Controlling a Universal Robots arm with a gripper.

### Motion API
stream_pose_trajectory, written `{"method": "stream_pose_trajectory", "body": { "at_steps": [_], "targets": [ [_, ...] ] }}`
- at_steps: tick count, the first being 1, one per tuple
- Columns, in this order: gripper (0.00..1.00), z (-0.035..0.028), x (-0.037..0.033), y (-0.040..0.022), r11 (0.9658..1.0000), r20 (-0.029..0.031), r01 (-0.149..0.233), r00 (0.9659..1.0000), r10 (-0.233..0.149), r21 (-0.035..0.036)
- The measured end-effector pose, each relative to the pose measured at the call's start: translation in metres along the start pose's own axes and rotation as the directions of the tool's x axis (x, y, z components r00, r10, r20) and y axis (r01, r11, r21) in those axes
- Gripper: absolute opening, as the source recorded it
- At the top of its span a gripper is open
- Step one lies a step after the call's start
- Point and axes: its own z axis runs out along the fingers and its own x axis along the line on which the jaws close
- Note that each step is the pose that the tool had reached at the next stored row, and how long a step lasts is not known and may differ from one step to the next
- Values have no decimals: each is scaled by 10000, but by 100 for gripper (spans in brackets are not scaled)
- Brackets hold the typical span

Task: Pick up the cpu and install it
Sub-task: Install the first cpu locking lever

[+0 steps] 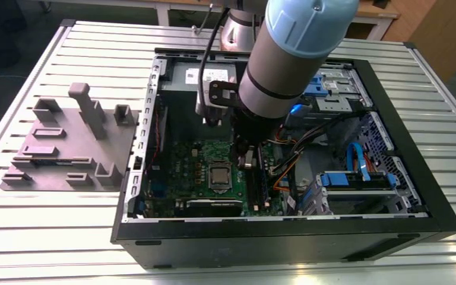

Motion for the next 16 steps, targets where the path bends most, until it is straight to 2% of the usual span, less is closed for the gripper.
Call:
{"method": "stream_pose_trajectory", "body": {
  "at_steps": [4,7,9,14,16],
  "targets": [
    [10,15,15,-3,9999,-99,104,9999,-104,-5],
    [10,26,28,-5,9999,-209,154,9997,-154,-6],
    [10,30,38,-6,9999,-299,172,9994,-172,-5],
    [10,43,63,-10,9998,-578,188,9982,-188,1],
    [10,61,67,-12,9998,-642,204,9977,-203,1]
  ]
}}
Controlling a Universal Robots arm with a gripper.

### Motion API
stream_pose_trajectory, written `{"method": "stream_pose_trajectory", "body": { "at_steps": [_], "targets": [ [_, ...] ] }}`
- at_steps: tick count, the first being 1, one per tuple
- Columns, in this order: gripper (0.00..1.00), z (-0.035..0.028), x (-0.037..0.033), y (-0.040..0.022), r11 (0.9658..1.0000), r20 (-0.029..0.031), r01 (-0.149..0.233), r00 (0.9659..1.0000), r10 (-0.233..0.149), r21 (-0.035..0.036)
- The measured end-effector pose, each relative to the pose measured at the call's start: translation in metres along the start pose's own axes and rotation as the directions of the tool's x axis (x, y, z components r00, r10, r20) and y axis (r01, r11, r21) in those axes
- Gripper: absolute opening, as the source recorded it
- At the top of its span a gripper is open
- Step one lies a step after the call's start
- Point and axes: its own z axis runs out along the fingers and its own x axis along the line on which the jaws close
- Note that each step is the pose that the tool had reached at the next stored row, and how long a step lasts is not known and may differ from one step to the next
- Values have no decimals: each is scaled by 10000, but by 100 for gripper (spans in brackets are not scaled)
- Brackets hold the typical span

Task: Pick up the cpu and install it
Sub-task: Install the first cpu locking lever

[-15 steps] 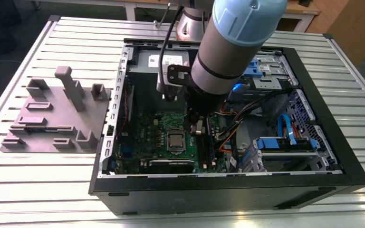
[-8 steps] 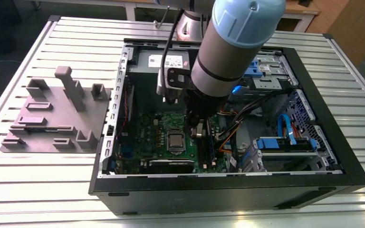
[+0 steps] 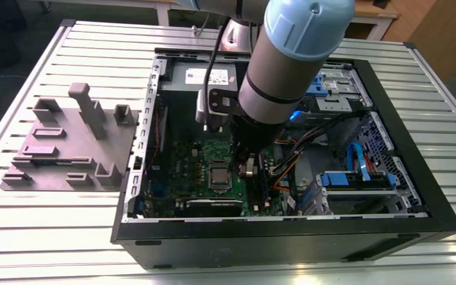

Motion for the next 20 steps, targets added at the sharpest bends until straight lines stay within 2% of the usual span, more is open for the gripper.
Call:
{"method": "stream_pose_trajectory", "body": {
  "at_steps": [8,14,20],
  "targets": [
    [10,72,11,-8,10000,-32,82,10000,-82,10],
    [10,95,47,-12,9999,-44,162,9999,-162,9],
    [10,119,51,-27,9997,-55,226,9997,-226,7]
  ]
}}
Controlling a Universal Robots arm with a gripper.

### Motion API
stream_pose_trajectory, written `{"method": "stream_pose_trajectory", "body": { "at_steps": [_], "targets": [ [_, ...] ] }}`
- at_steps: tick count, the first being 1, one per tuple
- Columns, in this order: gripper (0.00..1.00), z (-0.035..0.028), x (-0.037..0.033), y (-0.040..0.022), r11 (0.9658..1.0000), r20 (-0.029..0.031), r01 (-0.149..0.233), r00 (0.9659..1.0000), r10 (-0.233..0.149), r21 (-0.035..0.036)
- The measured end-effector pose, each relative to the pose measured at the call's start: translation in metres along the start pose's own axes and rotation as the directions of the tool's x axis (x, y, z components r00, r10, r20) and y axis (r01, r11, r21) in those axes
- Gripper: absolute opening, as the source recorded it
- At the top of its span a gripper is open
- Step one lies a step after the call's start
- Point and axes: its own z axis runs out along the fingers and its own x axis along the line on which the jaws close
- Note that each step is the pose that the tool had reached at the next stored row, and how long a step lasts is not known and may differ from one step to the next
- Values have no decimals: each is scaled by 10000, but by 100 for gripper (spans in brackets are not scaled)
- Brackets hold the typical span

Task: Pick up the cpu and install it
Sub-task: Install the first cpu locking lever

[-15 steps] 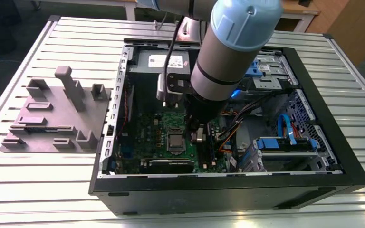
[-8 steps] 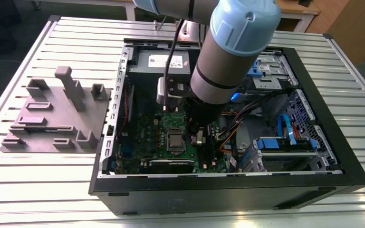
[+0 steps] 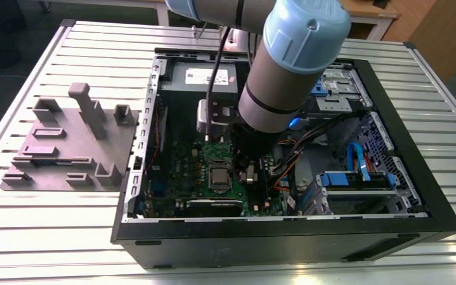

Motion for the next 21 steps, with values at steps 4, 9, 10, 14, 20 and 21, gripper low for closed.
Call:
{"method": "stream_pose_trajectory", "body": {
  "at_steps": [4,9,10,14,20,21],
  "targets": [
    [10,19,4,-5,10000,-4,38,10000,-38,-1],
    [10,43,17,-9,10000,-7,90,10000,-90,-1],
    [10,48,21,-10,9999,-10,102,9999,-102,-2],
    [10,65,37,-13,9999,-16,145,9999,-145,-2],
    [10,94,58,-17,9998,-24,201,9998,-201,-4],
    [10,99,62,-17,9998,-25,210,9998,-210,-4]
  ]
}}
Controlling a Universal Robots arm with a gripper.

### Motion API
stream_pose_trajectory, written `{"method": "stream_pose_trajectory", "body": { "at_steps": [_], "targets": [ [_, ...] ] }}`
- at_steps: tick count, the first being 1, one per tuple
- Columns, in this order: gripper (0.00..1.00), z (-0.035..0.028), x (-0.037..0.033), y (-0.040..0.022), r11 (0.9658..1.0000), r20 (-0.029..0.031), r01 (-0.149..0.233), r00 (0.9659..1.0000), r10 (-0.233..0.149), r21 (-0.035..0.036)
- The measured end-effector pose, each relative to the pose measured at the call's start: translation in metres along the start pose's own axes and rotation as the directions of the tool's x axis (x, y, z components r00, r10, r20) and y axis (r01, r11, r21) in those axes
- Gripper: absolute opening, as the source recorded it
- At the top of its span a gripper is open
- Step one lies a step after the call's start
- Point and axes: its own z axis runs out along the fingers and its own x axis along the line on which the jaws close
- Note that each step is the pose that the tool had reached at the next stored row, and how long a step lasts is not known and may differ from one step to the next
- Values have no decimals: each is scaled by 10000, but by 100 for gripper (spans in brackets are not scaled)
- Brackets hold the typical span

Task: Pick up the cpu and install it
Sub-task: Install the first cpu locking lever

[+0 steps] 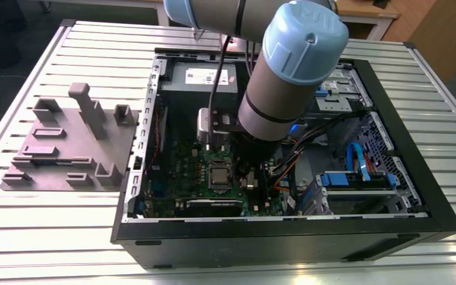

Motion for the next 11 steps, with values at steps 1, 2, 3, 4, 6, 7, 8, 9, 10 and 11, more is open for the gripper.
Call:
{"method": "stream_pose_trajectory", "body": {
  "at_steps": [1,2,3,4,6,7,8,9,10,11],
  "targets": [
    [10,5,5,-1,10000,-1,12,10000,-12,0],
    [10,10,12,-2,10000,-2,24,10000,-24,0],
    [10,15,20,-2,10000,-4,38,10000,-38,0],
    [10,19,27,-2,10000,-7,51,10000,-51,-1],
    [10,32,33,-3,10000,-10,88,10000,-88,-1],
    [10,40,35,-4,9999,-14,113,9999,-113,-2],
    [10,48,36,-5,9999,-17,138,9999,-138,-3],
    [10,55,36,-6,9999,-20,162,9999,-162,-3],
    [10,61,36,-7,9998,-23,179,9998,-179,-4],
    [10,67,37,-8,9998,-25,195,9998,-195,-4]
  ]
}}
